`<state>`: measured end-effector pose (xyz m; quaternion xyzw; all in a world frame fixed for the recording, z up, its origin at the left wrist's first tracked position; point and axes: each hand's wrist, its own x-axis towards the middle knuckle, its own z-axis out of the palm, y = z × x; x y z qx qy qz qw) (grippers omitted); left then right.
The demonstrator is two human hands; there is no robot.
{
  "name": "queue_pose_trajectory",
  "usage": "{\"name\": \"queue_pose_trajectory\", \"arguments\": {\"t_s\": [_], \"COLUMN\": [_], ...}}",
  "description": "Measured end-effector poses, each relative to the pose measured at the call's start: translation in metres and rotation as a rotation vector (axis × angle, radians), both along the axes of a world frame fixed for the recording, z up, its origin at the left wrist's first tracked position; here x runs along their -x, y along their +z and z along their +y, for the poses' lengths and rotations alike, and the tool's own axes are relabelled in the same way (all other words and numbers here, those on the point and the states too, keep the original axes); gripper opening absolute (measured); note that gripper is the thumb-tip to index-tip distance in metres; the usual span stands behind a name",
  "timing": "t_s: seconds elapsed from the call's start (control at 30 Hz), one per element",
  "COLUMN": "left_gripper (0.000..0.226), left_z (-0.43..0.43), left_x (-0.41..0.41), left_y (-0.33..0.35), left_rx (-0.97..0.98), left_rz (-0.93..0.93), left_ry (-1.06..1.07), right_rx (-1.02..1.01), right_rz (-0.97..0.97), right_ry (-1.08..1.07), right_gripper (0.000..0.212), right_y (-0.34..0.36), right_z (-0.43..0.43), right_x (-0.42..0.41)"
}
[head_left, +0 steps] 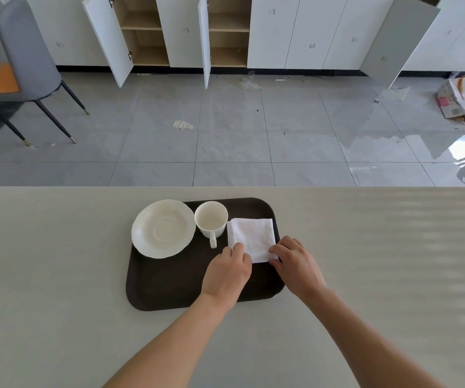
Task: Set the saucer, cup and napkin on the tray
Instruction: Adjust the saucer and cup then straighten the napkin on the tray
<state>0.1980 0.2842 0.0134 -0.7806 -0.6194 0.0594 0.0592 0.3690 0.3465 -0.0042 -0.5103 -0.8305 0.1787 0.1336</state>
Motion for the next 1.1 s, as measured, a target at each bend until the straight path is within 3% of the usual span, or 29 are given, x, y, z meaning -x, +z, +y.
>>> {"name": "queue_pose_trajectory", "arguments": {"t_s": [0.2,0.5,1.1], "left_gripper": [0.031,0.023,0.026], "left_z": [0.013,0.028,0.042], "left_x": [-0.003,-0.003,-0.003], "left_y": [0.005,-0.001,-0.005], "left_rx": [0.067,0.056,0.177], "left_rz": [0.057,0.101,0.072], "left_ry": [0.062,0.045,0.096], "right_rx": [-0.03,-0.048,-0.099], "right_rz": [0.011,0.017,0.002], "right_ry": [-0.007,-0.011,-0.039], "right_gripper": [0.006,0.007,0.005], "right_y": [-0.003,-0.005,-0.014], "right_z": [0.01,0.022,0.032], "right_x": [0.005,0.009,0.015]}}
